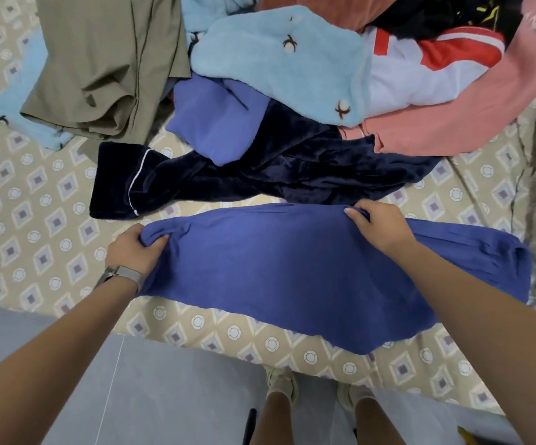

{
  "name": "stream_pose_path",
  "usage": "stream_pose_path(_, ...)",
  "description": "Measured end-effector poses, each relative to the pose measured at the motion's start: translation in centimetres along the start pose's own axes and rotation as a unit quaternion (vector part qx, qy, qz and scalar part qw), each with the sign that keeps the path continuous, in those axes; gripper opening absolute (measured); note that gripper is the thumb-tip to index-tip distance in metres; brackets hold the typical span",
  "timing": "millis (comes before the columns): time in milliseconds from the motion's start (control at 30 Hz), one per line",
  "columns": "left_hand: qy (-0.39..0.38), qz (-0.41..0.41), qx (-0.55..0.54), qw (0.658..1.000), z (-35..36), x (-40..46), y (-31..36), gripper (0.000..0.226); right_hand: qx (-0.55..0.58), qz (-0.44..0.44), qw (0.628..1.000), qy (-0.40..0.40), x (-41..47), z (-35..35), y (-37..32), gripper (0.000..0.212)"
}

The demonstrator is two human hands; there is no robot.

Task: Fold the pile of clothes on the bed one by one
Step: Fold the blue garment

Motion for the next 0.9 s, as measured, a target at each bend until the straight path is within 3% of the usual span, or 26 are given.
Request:
stream_pose_path(133, 0.018, 0.004, -0.009, 1.000, 0.5, -1.9, 2.1, 0.027, -0.082, 0.042, 0.996, -0.019, 0.0, 0.0, -0.2, 0.030)
stream_pose_path(300, 0.034, 0.043, -0.061, 0.997, 1.1, -5.0, 5.9, 0.024, -0.080, 0.023, 0.996, 0.040, -0.7, -0.5, -1.2, 0.020)
stream_pose_path(500, -0.048, 0.075, -0.093, 0.992, 5.0, -11.5, 11.7, 0.012, -0.079, -0.004, 0.995, 0.066, -2.7, -1.4, -0.2, 0.026)
stream_pose_path(733, -0.130, 0.109, -0.026, 0.985, 12.7, -18.4, 18.0, 0.029, -0.040, 0.076, 0.986, 0.140, -6.7, -4.9, 6.5, 0.024)
stream_pose_path(900, -0.180, 0.141, 0.002, 0.974, 18.3, -22.2, 21.0, 0.022, -0.013, 0.113, 0.983, 0.145, -10.2, -6.1, 10.9, 0.020)
Point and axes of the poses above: each hand's wrist, its own x-axis towards the middle knuckle, its own z-axis out of the palm, y = z × x, the point moved 7 cm from there along x, towards the middle knuckle, and after that the axes turned 11 degrees about -z, right-handed, at the moved point
